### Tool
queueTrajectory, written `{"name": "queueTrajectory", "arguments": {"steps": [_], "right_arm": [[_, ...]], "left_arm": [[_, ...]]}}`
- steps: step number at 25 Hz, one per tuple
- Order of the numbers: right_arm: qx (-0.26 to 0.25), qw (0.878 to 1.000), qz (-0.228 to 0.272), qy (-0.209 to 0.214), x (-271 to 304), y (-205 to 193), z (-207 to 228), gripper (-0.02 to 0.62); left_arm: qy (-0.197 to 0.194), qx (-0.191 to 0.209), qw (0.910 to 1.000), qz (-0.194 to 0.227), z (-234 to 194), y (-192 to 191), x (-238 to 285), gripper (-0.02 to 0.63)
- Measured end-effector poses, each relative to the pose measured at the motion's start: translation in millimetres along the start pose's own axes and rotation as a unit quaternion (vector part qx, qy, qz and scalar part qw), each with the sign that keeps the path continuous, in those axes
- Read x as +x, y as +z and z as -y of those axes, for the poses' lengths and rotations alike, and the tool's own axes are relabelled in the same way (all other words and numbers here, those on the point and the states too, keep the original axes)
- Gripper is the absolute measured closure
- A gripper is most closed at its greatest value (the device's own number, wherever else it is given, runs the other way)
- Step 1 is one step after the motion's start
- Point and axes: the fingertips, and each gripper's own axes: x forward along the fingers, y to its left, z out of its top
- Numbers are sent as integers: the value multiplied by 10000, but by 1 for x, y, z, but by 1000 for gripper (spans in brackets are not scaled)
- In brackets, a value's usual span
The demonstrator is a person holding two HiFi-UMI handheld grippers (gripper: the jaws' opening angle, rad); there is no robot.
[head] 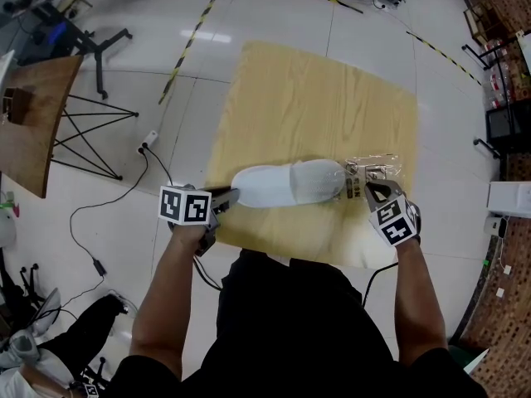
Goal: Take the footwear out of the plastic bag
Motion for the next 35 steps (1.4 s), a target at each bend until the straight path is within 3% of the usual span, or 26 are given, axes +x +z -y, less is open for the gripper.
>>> {"name": "queueTrajectory", "arguments": {"steps": [35], "right_arm": [[394,9969,-342,-594,-32,-60,46,592]], "left_arm": [[379,575,9973,-248,1,-3,1,523]]}}
